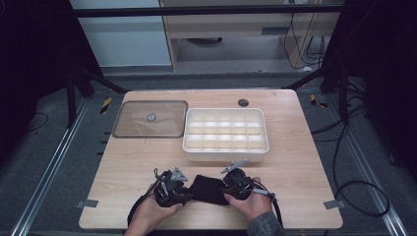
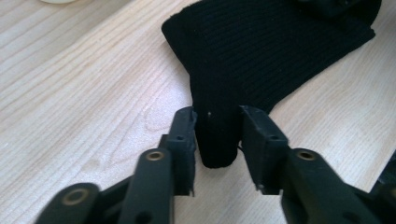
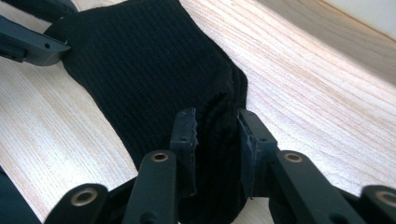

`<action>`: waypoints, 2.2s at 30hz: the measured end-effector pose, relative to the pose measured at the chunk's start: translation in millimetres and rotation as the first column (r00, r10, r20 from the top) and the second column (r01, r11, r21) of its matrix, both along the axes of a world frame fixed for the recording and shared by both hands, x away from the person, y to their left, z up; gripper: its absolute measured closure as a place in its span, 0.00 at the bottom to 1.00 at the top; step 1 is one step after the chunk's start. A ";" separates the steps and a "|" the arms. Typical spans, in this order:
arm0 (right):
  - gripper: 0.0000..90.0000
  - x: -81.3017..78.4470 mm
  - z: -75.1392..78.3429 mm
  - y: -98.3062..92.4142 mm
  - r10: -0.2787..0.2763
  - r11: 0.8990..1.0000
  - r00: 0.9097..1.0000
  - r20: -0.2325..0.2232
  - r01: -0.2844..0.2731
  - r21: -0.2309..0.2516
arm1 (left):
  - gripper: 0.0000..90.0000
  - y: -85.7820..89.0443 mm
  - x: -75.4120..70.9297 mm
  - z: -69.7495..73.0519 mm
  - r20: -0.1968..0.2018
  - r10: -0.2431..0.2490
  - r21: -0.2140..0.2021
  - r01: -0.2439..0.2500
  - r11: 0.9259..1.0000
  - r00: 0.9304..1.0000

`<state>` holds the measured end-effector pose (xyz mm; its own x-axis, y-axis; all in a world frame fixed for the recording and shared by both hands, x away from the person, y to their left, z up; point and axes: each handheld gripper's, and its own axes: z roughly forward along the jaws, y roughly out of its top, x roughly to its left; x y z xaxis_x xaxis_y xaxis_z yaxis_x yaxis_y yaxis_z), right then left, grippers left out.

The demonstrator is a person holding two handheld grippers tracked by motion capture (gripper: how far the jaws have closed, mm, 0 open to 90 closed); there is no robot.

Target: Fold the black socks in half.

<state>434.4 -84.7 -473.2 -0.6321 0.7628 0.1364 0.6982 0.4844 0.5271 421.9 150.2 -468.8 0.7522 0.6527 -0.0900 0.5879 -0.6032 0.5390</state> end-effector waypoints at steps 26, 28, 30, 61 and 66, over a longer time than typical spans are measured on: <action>0.82 -5.3 4.7 -11.5 0.028 0.999 1.000 -0.008 -0.028 0.021 | 0.94 6.5 4.5 5.4 -0.015 -0.026 -0.022 0.026 0.999 1.000; 0.86 -5.8 5.3 -10.7 0.035 0.999 0.999 -0.008 -0.035 0.018 | 0.94 6.8 4.5 6.0 -0.013 -0.028 -0.019 0.028 0.999 1.000; 0.88 -6.3 6.1 -11.1 0.037 0.999 0.999 -0.002 -0.036 0.019 | 0.93 7.5 4.5 5.8 -0.010 -0.025 -0.016 0.025 1.000 1.000; 0.60 -4.6 13.3 -6.4 -0.023 1.000 0.999 0.032 0.023 0.022 | 0.64 19.5 0.6 8.8 0.038 0.030 -0.050 -0.028 0.998 0.999; 0.62 -7.5 6.7 -9.8 -0.006 1.000 1.000 0.013 0.006 0.023 | 0.59 16.3 2.7 2.8 -0.005 -0.002 -0.040 0.002 0.999 1.000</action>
<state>426.8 -94.5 -466.5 -0.6293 0.7634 0.1454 0.6940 0.4679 0.5472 424.6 166.4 -466.0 0.7531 0.6469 -0.1194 0.5892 -0.5826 0.5598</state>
